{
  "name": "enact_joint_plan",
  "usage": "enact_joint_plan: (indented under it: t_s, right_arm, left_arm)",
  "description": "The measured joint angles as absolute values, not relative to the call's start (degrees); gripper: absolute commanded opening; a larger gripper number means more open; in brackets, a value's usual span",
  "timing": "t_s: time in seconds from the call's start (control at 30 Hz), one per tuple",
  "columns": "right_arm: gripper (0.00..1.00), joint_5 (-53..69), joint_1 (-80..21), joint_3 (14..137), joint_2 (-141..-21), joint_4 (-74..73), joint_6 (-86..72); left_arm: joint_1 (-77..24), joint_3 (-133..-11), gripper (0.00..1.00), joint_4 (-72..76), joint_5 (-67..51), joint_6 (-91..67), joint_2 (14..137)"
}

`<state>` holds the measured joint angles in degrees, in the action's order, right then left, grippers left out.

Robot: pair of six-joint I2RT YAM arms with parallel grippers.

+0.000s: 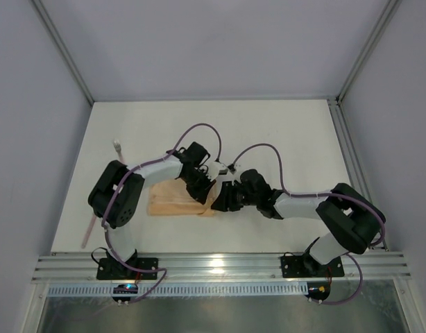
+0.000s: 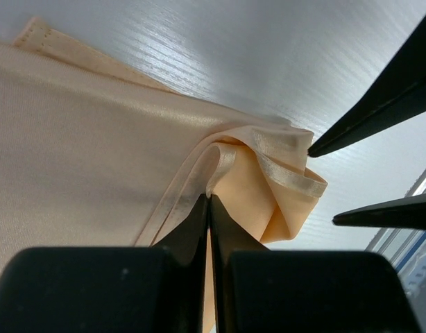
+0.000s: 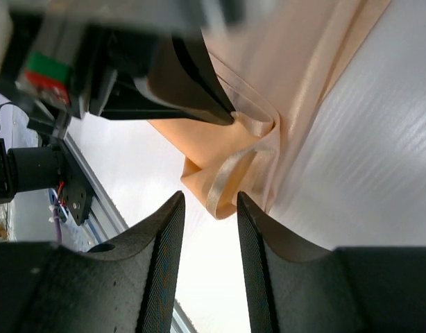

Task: Fold the napkin into a case and place the utensils inside
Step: Fold the lower triangle-folded napkin at the center of the board.

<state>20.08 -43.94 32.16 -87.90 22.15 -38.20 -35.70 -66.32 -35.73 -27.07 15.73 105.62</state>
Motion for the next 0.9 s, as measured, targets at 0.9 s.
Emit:
enact_joint_plan:
  t_s: [0.9]
  right_arm:
    - [0.40,16.53,-46.92,26.57,-82.46,26.55,-38.28]
  left_arm:
    - [-35.11,-67.40,0.00,-35.40,-27.51,15.38,105.62]
